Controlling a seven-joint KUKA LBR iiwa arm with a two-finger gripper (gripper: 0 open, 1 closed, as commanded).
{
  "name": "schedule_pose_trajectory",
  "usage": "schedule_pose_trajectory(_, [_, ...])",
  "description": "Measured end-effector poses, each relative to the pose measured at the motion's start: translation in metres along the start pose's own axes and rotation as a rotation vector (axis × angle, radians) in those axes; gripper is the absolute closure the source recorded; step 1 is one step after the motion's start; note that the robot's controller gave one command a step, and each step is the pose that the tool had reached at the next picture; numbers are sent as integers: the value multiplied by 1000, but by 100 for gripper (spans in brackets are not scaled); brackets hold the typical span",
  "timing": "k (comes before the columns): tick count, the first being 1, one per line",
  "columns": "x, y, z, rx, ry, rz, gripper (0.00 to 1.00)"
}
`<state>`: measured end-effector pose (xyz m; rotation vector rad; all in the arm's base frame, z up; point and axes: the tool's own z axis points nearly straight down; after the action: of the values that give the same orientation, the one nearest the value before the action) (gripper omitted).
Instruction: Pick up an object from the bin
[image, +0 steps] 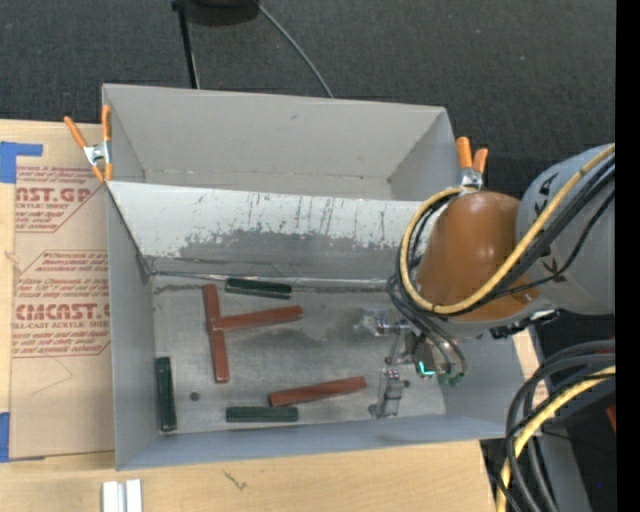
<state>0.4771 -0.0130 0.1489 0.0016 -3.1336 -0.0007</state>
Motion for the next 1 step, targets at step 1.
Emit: schedule_pose_trajectory(1, [-2, 0, -3, 0, -7, 0, 0])
